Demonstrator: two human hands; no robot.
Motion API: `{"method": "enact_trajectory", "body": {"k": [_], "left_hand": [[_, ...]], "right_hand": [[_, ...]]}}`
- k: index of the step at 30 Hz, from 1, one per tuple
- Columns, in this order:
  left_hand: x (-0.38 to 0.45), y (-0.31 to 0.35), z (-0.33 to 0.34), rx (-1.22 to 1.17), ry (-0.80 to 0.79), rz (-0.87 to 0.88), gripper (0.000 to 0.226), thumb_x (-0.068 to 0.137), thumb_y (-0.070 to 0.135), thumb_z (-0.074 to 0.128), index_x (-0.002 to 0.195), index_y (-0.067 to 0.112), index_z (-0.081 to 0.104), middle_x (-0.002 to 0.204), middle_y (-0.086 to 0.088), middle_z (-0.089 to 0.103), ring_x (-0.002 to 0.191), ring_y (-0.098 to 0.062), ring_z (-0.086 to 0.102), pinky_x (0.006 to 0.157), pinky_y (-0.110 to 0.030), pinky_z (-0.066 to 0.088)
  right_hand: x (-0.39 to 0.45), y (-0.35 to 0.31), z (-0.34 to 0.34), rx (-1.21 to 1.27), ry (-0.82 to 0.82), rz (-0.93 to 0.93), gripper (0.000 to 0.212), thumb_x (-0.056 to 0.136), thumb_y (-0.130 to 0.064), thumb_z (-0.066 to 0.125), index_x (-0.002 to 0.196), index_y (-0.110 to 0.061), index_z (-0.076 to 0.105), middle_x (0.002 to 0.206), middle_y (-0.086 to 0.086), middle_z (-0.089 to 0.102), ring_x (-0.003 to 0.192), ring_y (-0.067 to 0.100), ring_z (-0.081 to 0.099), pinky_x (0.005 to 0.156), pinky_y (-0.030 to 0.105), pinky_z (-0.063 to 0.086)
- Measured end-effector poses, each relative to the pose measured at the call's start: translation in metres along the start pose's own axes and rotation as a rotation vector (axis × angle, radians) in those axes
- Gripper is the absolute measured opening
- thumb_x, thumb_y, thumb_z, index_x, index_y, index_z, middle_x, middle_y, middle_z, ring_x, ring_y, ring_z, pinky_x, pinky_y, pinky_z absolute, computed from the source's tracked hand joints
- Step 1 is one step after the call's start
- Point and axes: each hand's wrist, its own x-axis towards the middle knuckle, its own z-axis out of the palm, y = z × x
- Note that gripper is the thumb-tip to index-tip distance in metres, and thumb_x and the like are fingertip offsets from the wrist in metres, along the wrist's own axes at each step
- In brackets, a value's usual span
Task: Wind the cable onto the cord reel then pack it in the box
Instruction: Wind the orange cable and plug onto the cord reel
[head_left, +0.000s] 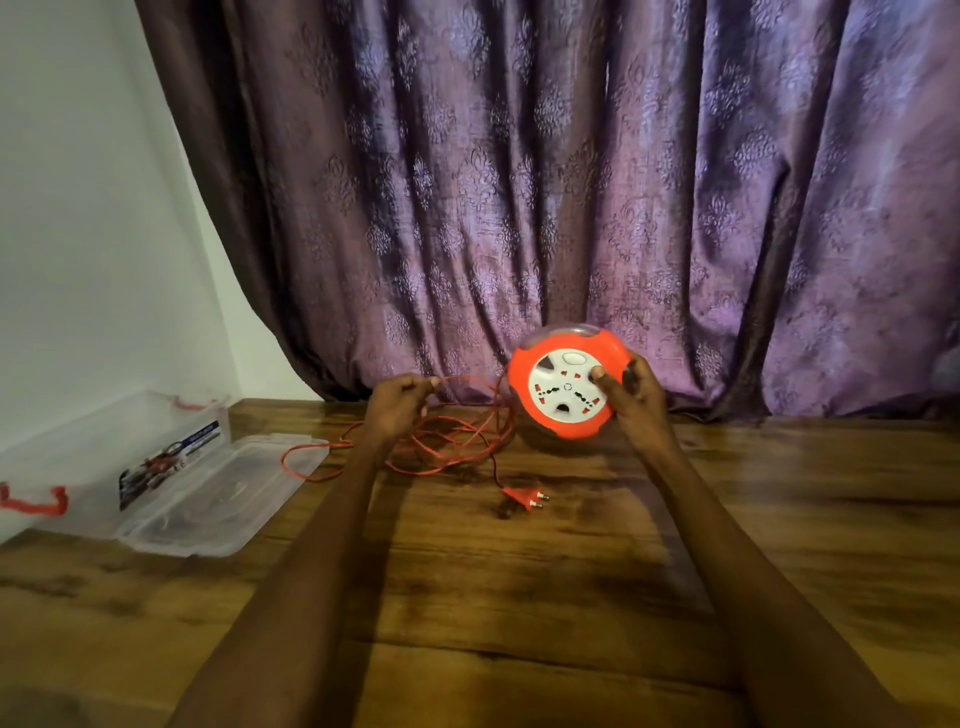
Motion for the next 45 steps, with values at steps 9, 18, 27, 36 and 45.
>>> {"method": "enact_trajectory", "body": {"k": [9, 18, 27, 36, 45], "left_hand": [[0.015, 0.050, 0.025, 0.032, -0.106, 0.238, 0.019, 0.089, 0.027, 0.072, 0.070, 0.026, 0.072, 0.044, 0.015, 0.055, 0.042, 0.003, 0.040, 0.044, -0.019, 0.033], [0.006, 0.064, 0.048, 0.012, -0.175, 0.268, 0.013, 0.085, 0.032, 0.075, 0.088, 0.021, 0.081, 0.082, -0.007, 0.077, 0.074, -0.016, 0.062, 0.070, -0.036, 0.049], [-0.027, 0.077, 0.057, 0.467, -0.198, 0.503, 0.052, 0.089, 0.067, 0.045, 0.092, 0.025, 0.075, 0.080, 0.002, 0.070, 0.078, -0.016, 0.066, 0.070, -0.033, 0.051], [-0.019, 0.055, 0.043, 0.131, -0.293, 0.526, 0.019, 0.097, 0.025, 0.059, 0.087, 0.022, 0.075, 0.108, -0.002, 0.058, 0.105, -0.015, 0.055, 0.091, -0.027, 0.045], [-0.002, 0.045, 0.032, -0.033, -0.630, 0.172, 0.032, 0.094, 0.018, 0.066, 0.124, 0.008, 0.067, 0.114, -0.012, 0.072, 0.095, -0.016, 0.062, 0.083, -0.029, 0.052]], "right_hand": [[0.001, -0.021, 0.003, -0.049, -0.177, 0.055, 0.007, 0.090, -0.007, 0.069, 0.094, -0.013, 0.069, 0.080, -0.006, 0.076, 0.068, 0.006, 0.068, 0.058, 0.021, 0.054], [-0.003, -0.017, 0.011, -0.185, -0.367, 0.091, 0.021, 0.088, -0.011, 0.073, 0.109, -0.009, 0.071, 0.099, 0.008, 0.077, 0.081, 0.011, 0.071, 0.069, 0.023, 0.057], [-0.007, 0.004, 0.026, -0.126, -0.360, 0.055, 0.071, 0.087, 0.000, 0.071, 0.147, -0.022, 0.040, 0.122, -0.005, 0.064, 0.092, -0.009, 0.065, 0.077, 0.015, 0.054], [-0.012, 0.006, 0.021, -0.061, -0.388, -0.016, 0.045, 0.090, -0.003, 0.068, 0.130, -0.020, 0.057, 0.109, -0.008, 0.073, 0.101, 0.012, 0.067, 0.081, 0.025, 0.057], [-0.014, 0.011, 0.020, -0.006, -0.388, -0.027, 0.040, 0.089, -0.008, 0.071, 0.124, -0.024, 0.060, 0.114, -0.005, 0.073, 0.103, 0.011, 0.069, 0.079, 0.025, 0.056]]}}
